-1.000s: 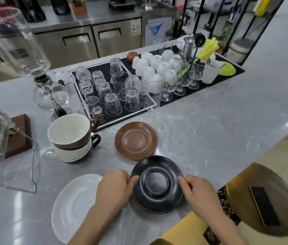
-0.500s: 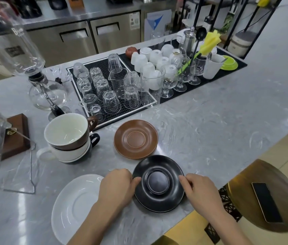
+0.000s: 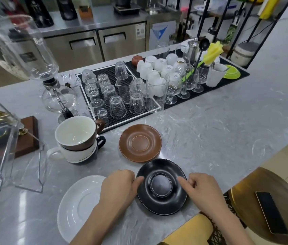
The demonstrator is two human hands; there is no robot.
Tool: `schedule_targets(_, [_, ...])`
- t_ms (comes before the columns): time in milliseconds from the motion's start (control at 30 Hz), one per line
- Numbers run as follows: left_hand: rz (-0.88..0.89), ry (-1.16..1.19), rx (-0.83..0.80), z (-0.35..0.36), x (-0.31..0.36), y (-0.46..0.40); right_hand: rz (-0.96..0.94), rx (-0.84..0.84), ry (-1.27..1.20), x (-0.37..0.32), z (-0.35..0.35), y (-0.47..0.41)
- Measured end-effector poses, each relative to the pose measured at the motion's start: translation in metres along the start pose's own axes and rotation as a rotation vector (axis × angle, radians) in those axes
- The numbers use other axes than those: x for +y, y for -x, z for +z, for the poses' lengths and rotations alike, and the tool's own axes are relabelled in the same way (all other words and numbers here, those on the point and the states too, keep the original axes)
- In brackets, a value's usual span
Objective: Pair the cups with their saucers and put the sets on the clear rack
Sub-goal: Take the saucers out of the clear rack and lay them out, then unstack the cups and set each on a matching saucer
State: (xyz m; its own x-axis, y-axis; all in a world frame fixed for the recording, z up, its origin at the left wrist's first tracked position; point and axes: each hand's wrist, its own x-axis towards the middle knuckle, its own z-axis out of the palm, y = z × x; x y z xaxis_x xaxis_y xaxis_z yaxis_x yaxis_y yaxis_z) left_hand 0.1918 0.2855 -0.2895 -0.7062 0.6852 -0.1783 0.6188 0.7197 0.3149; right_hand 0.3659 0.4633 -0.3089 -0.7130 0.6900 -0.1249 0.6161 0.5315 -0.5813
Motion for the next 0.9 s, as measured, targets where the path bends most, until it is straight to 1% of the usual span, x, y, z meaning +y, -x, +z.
schedule_targets(100, [0.016,0.057,0.145,-0.01,-0.013,0.008,-0.065,0.017,-0.047,-0.018,0.001,-0.001])
schedule_targets(167, [-0.006,0.125,0.214,-0.016,-0.023,0.014,-0.114,0.021,-0.08,-0.031,0.003,-0.003])
schedule_targets(367, [-0.128,0.284,0.328,-0.03,-0.054,0.037,-0.247,-0.008,-0.114,-0.078,0.022,-0.013])
schedule_targets(433, [-0.203,0.295,0.37,-0.036,-0.065,0.046,-0.282,-0.036,-0.123,-0.095,0.027,-0.015])
schedule_targets(567, [-0.311,0.288,0.389,-0.045,-0.081,0.061,-0.341,-0.092,-0.144,-0.121,0.037,-0.017])
schedule_targets(800, [-0.36,0.345,0.503,-0.049,-0.1,0.072,-0.42,-0.136,-0.173,-0.148,0.05,-0.022])
schedule_targets(900, [-0.327,0.357,0.588,-0.05,-0.105,0.072,-0.456,-0.122,-0.188,-0.156,0.052,-0.026])
